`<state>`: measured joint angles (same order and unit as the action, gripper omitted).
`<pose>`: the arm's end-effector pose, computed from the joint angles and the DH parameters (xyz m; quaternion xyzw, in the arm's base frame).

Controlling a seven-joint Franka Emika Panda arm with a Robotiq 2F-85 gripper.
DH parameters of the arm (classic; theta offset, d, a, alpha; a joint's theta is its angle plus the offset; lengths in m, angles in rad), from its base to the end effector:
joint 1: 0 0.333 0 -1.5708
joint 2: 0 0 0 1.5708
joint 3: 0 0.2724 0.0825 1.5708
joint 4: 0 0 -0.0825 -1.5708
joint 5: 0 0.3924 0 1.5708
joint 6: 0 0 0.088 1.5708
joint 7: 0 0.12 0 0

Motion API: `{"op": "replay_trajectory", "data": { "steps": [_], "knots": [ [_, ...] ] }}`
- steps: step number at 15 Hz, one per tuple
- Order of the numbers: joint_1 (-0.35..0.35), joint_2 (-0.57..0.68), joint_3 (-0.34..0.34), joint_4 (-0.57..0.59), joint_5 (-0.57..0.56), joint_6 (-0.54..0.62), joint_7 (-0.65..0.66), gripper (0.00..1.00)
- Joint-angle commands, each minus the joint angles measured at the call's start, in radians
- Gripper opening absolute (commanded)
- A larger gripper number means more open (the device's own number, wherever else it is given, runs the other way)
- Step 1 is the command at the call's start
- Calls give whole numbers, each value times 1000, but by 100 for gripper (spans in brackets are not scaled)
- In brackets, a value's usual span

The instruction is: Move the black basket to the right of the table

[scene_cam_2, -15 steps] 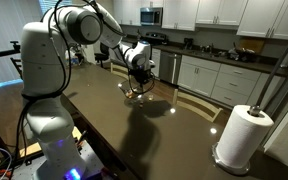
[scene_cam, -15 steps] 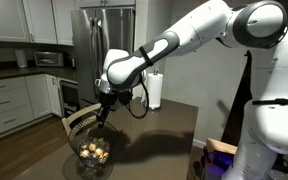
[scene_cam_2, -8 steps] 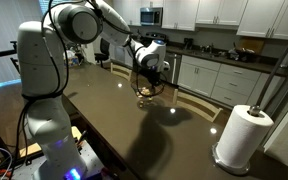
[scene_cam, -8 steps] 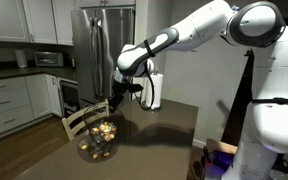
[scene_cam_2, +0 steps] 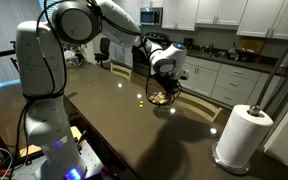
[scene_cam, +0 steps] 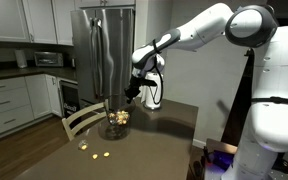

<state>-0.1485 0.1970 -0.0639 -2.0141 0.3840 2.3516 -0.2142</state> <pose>0.5915 -0.1182 0.3107 -0.9803 0.1225 -0.0975 0.1207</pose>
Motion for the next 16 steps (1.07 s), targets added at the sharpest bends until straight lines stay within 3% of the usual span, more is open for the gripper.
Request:
{"op": "replay_trajectory", "data": {
  "steps": [1,8,15,16],
  "knots": [
    [-15,5,-35,0,-30,-9,101,3],
    [-18,77,-68,18,-64,-30,214,4],
    [-41,159,-68,16,-38,-27,224,5],
    [-42,155,-66,24,-39,-42,227,31]
  ]
}}
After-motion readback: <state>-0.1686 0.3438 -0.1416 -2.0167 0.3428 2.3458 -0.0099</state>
